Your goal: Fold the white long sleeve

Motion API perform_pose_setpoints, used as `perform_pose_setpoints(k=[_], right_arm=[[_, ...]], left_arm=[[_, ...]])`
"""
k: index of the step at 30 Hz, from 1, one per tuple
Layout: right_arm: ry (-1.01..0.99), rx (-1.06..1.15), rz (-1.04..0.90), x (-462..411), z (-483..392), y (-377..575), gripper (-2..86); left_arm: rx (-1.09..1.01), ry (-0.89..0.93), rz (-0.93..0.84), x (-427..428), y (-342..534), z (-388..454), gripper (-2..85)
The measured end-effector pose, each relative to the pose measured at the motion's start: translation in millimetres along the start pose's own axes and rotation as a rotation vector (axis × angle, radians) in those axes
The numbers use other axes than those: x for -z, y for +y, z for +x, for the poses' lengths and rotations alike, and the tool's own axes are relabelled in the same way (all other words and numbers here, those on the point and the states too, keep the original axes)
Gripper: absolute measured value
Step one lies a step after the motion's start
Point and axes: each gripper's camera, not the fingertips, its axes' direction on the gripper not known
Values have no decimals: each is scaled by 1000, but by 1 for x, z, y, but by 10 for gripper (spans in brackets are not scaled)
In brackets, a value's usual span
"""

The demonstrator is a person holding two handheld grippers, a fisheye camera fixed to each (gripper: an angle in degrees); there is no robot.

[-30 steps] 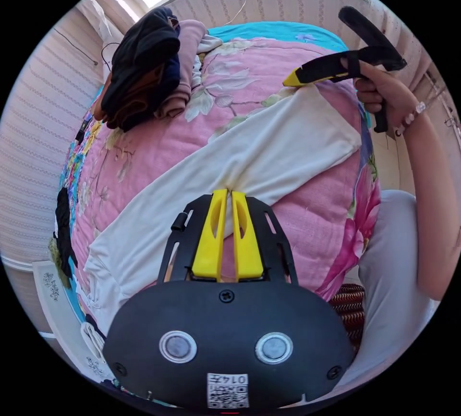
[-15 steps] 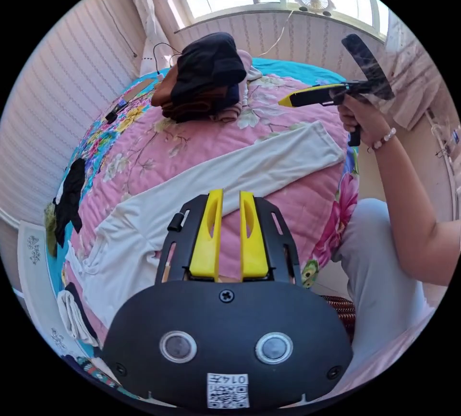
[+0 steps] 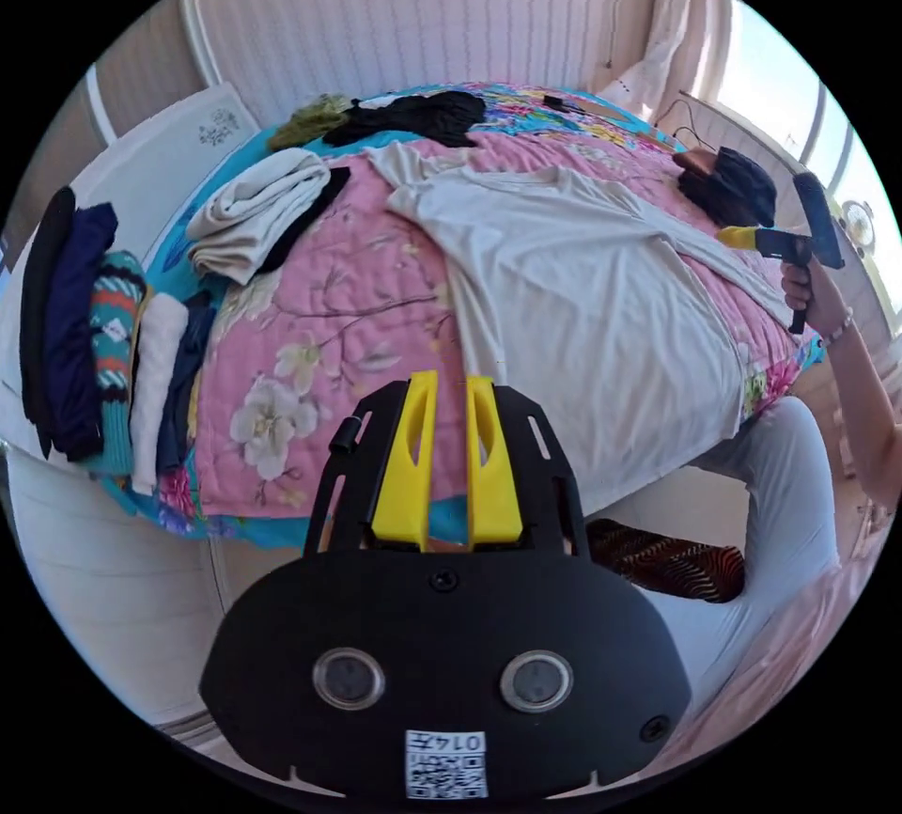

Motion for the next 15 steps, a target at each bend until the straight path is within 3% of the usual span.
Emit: perform_pose_setpoints(k=[7, 11, 15], right_arm=[[212, 259, -188, -131, -99, -242, 92], [323, 260, -262, -193, -112, -356, 90], [360, 259, -287, -250, -110, -450, 90]], left_arm=[[4, 13, 78, -19, -67, -106, 52], [40, 57, 152, -29, -146, -160, 46], [46, -22, 157, -47, -223, -193, 16]])
